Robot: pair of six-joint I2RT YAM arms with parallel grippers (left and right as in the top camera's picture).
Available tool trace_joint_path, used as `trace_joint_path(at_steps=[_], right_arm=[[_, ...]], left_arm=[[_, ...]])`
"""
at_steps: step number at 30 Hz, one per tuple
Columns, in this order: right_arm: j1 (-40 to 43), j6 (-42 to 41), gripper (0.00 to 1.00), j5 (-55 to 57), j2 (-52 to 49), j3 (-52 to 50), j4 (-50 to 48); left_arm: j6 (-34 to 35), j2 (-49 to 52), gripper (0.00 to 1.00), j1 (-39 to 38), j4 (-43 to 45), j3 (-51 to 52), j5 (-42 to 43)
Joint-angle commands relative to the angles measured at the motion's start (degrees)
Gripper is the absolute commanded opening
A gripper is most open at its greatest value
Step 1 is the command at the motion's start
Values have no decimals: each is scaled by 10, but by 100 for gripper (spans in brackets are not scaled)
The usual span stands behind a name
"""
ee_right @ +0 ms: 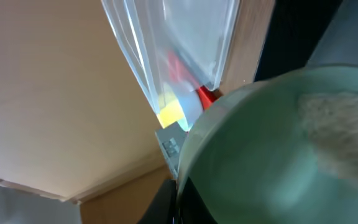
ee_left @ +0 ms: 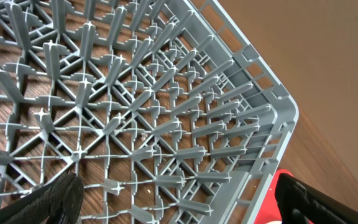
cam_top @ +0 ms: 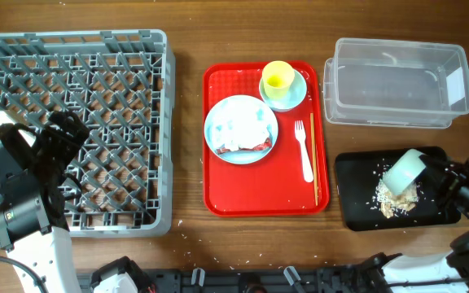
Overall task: Sort waste into correct bins and load items into the dishwasher rack
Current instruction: 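Carry the mint bowl to the black tray and tip out the rice, then return the empty mint bowl to the red tray with the right gripper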
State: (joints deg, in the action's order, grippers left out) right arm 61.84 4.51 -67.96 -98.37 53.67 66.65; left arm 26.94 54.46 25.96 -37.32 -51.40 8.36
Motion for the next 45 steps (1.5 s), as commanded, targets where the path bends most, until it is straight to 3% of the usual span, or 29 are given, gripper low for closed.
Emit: trace_joint_path(at_steps=[1, 3, 6, 8, 10, 13, 16, 17, 18, 20, 22, 25, 26, 28, 29, 30, 31, 32, 33, 34, 35, 37, 38, 39, 40, 43, 45], right_arm=[[2, 71, 4, -54, -4, -1, 49], [7, 10, 4, -46, -4, 0, -17], [7, 107, 4, -90, -4, 0, 62], [7, 42, 4, -65, -4, 0, 30], [7, 125, 4, -74, -4, 0, 102], [7, 81, 4, -78, -4, 0, 71], [7, 147, 4, -96, -4, 0, 142], [7, 135, 4, -104, -4, 0, 120], [7, 52, 4, -67, -4, 0, 78], [7, 140, 4, -79, -4, 0, 126], [8, 65, 4, -40, -4, 0, 72], [6, 189, 4, -84, -3, 1, 122], [7, 150, 4, -63, -3, 7, 118], [6, 163, 4, -80, 0, 11, 94], [6, 117, 4, -57, 0, 11, 83], [6, 106, 4, -40, 1, 11, 112], [6, 197, 4, -91, 5, 11, 132], [7, 209, 4, -110, 5, 11, 110], [7, 106, 4, -69, 4, 11, 72], [5, 81, 4, -45, 5, 11, 84], [5, 122, 4, -71, 7, 11, 78], [5, 28, 4, -33, 7, 12, 18], [3, 72, 4, -33, 12, 12, 61], [-2, 180, 4, -64, 23, 12, 118], [-4, 236, 4, -96, 33, 13, 141], [-5, 284, 4, -102, 67, 30, 214], [-44, 318, 5, -99, 155, 52, 226]], left_arm=[[5, 0, 100, 3, 2, -7, -3], [5, 0, 100, 3, 2, -7, -3], [5, 0, 100, 3, 2, -7, -3], [5, 0, 100, 3, 2, -7, -3], [5, 0, 100, 3, 2, -7, -3], [5, 0, 100, 3, 2, -7, -3], [5, 0, 100, 3, 2, -7, -3], [5, 0, 100, 3, 2, -7, -3], [5, 0, 100, 3, 2, -7, -3], [5, 0, 100, 3, 2, -7, -3], [5, 0, 100, 3, 2, -7, -3], [5, 0, 100, 3, 2, -7, -3], [5, 0, 100, 3, 2, -7, -3], [5, 0, 100, 3, 2, -7, -3], [5, 0, 100, 3, 2, -7, -3], [5, 0, 100, 2, 2, -7, -3], [5, 0, 100, 2, 2, -7, -3], [5, 0, 100, 2, 2, -7, -3], [5, 0, 100, 2, 2, -7, -3], [5, 0, 100, 2, 2, -7, -3], [5, 0, 100, 2, 2, -7, -3], [5, 0, 100, 2, 2, -7, -3], [5, 0, 100, 2, 2, -7, -3], [5, 0, 100, 2, 2, -7, -3], [5, 0, 100, 2, 2, -7, -3], [5, 0, 100, 2, 2, -7, -3], [5, 0, 100, 2, 2, -7, -3]])
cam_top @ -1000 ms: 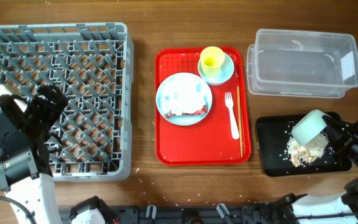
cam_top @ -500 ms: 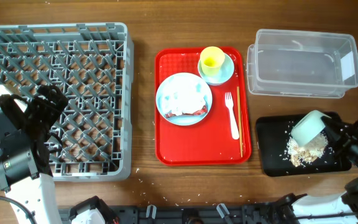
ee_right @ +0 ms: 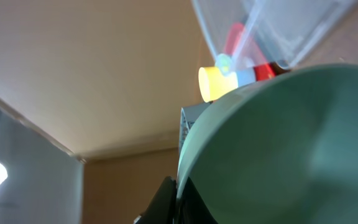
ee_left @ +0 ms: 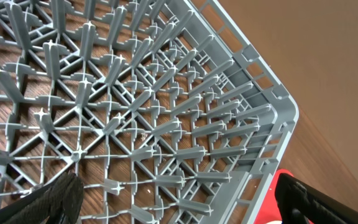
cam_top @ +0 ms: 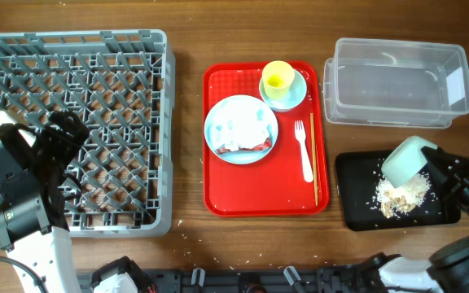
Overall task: Sort waste into correct bins and load items into the dishwasher rack
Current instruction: 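Return the empty mint bowl to the red tray with the right gripper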
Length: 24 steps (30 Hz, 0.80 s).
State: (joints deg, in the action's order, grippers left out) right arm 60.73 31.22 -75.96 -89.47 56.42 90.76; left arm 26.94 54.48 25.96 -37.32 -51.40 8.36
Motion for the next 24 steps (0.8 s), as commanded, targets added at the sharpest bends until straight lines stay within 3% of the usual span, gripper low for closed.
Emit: trace_joint_path(at_steps=[1, 3, 4, 5, 8, 10, 11, 16, 18, 22, 24], right_arm=[[-68, 12, 4, 6, 114, 33, -52], [-156, -255, 5, 191, 207, 42, -205], [-199, -345, 4, 291, 241, 42, -247], [-306, -439, 5, 401, 303, 42, -290], [-532, -572, 4, 506, 360, 42, -344], [-655, -614, 4, 587, 349, 41, -358], [-769, -663, 4, 665, 315, 35, -361], [-1038, -722, 4, 795, 114, 24, -426], [-1089, -749, 4, 832, 23, 24, -447], [-1112, -747, 5, 803, -49, 24, -490], [-1114, -747, 17, 800, -45, 25, -506]], left_arm=[[5, 0, 100, 2, 2, -7, -3], [5, 0, 100, 2, 2, -7, -3], [5, 0, 100, 2, 2, -7, -3], [5, 0, 100, 2, 2, -7, -3], [5, 0, 100, 2, 2, -7, -3], [5, 0, 100, 2, 2, -7, -3], [5, 0, 100, 2, 2, -7, -3], [5, 0, 100, 2, 2, -7, -3], [5, 0, 100, 2, 2, -7, -3], [5, 0, 100, 2, 2, -7, -3], [5, 0, 100, 2, 2, -7, -3]])
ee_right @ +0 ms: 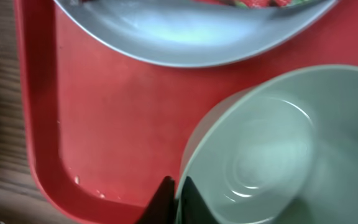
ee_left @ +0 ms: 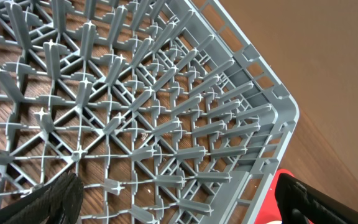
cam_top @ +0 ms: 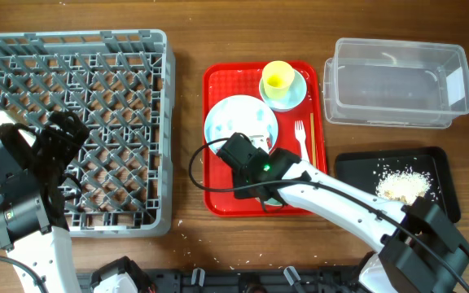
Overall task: Sort waste into correct bins and load items into the dishwasher rack
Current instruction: 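Return the empty mint bowl to the red tray with the right gripper, then grasp the mint bowl rim with the left gripper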
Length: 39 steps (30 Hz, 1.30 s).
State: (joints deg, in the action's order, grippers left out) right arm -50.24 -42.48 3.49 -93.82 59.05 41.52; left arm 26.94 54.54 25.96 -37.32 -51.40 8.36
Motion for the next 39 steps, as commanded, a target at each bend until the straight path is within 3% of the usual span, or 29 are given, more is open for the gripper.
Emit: trace_joint_path(at_steps=[1, 2, 3, 6, 8, 13, 18, 20, 28, 30, 32, 33, 35, 37, 39], right_arm=[[-4, 3, 39, -2, -1, 0, -23], [-4, 23, 53, -22, -1, 3, -33], [-4, 32, 60, -37, -1, 13, -34], [4, 35, 70, -7, 3, 80, 35], [51, 35, 100, 60, 16, 193, 152], [224, 55, 100, 73, 78, 294, 226], [522, 55, 100, 73, 130, 294, 253], [590, 54, 100, 72, 129, 294, 254], [614, 48, 100, 72, 129, 294, 252], [614, 48, 100, 72, 129, 294, 252], [614, 48, 100, 72, 129, 294, 252], [614, 48, 100, 72, 129, 294, 252], [614, 48, 100, 72, 129, 294, 251], [614, 48, 100, 72, 129, 294, 252], [614, 48, 100, 72, 129, 294, 252]], left_arm=[[5, -1, 100, 2, 2, -7, -3], [5, -1, 100, 2, 2, -7, -3], [5, -1, 100, 2, 2, -7, -3], [5, -1, 100, 2, 2, -7, -3], [5, -1, 100, 2, 2, -7, -3], [5, -1, 100, 2, 2, -7, -3], [5, -1, 100, 2, 2, -7, -3], [5, -1, 100, 2, 2, -7, -3], [24, 0, 100, 2, 21, -7, 13], [61, 0, 100, 2, 9, -7, 120], [62, 2, 100, -3, 19, -7, 304], [22, 7, 100, -26, 48, -7, 410], [-2, 15, 100, -102, 101, -7, 491], [-2, 24, 100, -227, 145, -8, 477], [-2, 48, 100, -389, 157, -21, 383]])
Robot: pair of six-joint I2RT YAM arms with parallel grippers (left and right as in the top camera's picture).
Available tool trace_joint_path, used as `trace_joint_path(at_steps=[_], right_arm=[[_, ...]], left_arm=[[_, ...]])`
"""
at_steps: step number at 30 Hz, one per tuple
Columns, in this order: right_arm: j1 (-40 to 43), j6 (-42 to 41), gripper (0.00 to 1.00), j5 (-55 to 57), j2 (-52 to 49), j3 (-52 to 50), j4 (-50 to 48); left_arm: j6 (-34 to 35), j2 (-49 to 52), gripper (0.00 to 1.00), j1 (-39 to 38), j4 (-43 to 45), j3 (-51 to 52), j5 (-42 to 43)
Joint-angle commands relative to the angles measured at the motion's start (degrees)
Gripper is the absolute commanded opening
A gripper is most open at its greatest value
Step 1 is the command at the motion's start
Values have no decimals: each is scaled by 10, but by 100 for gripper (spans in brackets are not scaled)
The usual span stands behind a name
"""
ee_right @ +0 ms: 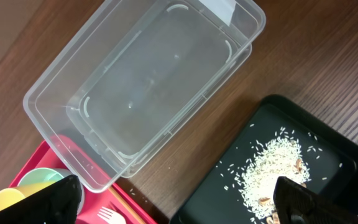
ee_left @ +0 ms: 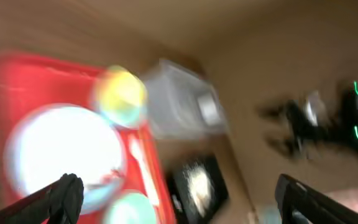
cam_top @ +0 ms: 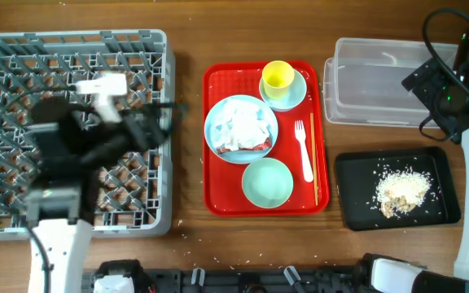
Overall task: Sort waste into correct bins and load items into the dishwasher rack
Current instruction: 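Grasp the mint bowl rim with the left gripper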
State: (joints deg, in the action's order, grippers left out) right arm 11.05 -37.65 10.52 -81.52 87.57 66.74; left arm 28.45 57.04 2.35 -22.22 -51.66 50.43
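An empty green bowl [cam_top: 267, 182] sits upright at the front of the red tray [cam_top: 218, 199]. On the same tray are a blue plate [cam_top: 241, 129] with white scraps and a red wrapper, a yellow cup [cam_top: 278, 76] in a small bowl, a white fork [cam_top: 303, 150] and a chopstick [cam_top: 314, 163]. My left gripper [cam_top: 159, 124] hovers over the right side of the grey dishwasher rack [cam_top: 72, 49], open and empty; its wrist view is blurred. My right gripper [cam_top: 430, 81] is open over the clear bin [ee_right: 148, 87], holding nothing.
A black tray [cam_top: 357, 207] with a heap of rice [cam_top: 397, 191] lies at the front right. The clear bin [cam_top: 396, 81] behind it holds nothing. Crumbs dot the wood near the front edge.
The right gripper let go of the green bowl, which now rests on the red tray, and stands open far right over the clear bin. My left arm moved from the rack's left front toward its right side.
My right gripper first held the green bowl tipped over the black tray, with rice falling out. Then the bowl was raised, rice left on that tray. Then the emptied bowl was over the red tray's front, where it now sits released.
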Motion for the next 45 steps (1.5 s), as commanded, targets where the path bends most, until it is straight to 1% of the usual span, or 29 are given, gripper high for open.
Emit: trace_joint_path(at_steps=[1, 2, 3, 4, 5, 6, 7, 8, 10, 15, 16, 17, 19, 20, 21, 22, 24, 26, 27, 30, 32, 35, 38, 41, 42, 43, 44, 45], right_arm=[[1, 0, 100, 2, 6, 9, -1], [1, 0, 100, 2, 6, 9, -1], [1, 0, 100, 2, 6, 9, -1], [1, 0, 100, 2, 6, 9, -1], [1, 0, 100, 2, 6, 9, -1], [1, 0, 100, 2, 6, 9, -1], [1, 0, 100, 2, 6, 9, -1], [1, 0, 100, 2, 6, 9, -1], [1, 0, 100, 2, 6, 9, -1], [1, 0, 100, 2, 6, 9, -1], [1, 0, 100, 2, 6, 9, -1], [1, 0, 100, 2, 6, 9, -1], [1, 0, 100, 2, 6, 9, -1], [1, 0, 100, 2, 6, 9, -1], [1, 0, 100, 2, 6, 9, -1], [1, 0, 100, 2, 6, 9, -1], [1, 0, 100, 2, 6, 9, -1], [1, 0, 100, 2, 6, 9, -1], [1, 0, 100, 2, 6, 9, -1], [1, 0, 100, 2, 6, 9, -1], [1, 0, 100, 2, 6, 9, -1], [1, 0, 100, 2, 6, 9, -1], [1, 0, 100, 2, 6, 9, -1], [1, 0, 100, 2, 6, 9, -1], [1, 0, 100, 2, 6, 9, -1], [1, 0, 100, 2, 6, 9, -1], [1, 0, 100, 2, 6, 9, -1], [1, 0, 100, 2, 6, 9, -1]], left_arm=[[-17, 44, 99, -229, -3, -35, -110], [-33, 80, 99, -315, -44, -73, -205], [-50, 110, 100, -356, -90, -111, -261], [-67, 143, 100, -389, -137, -151, -299], [-96, 192, 100, -423, -214, -217, -339], [-127, 239, 100, -451, -276, -274, -363], [-144, 287, 100, -479, -319, -320, -385], [-143, 330, 100, -506, -320, -335, -387], [-144, 378, 100, -536, -311, -335, -388], [-143, 461, 100, -575, -314, -335, -388], [-143, 472, 95, -581, -315, -335, -388], [-140, 487, 79, -589, -315, -335, -398], [-102, 508, 75, -602, -319, -335, -447], [-74, 521, 68, -609, -320, -335, -494], [-65, 527, 62, -612, -317, -335, -515], [-65, 534, 58, -614, -311, -335, -518], [-66, 544, 56, -621, -301, -335, -519], [-65, 559, 50, -628, -285, -335, -518], [-64, 569, 49, -632, -280, -335, -518], [-48, 585, 51, -647, -273, -335, -521], [-21, 585, 47, -652, -275, -335, -549], [-5, 590, 45, -652, -277, -334, -566], [-3, 603, 35, -655, -278, -324, -565], [5, 603, 32, -659, -266, -323, -565], [6, 603, 29, -659, -264, -323, -565], [5, 603, 22, -659, -263, -323, -566], [5, 603, 17, -659, -262, -323, -565], [5, 603, 15, -659, -262, -323, -565]])
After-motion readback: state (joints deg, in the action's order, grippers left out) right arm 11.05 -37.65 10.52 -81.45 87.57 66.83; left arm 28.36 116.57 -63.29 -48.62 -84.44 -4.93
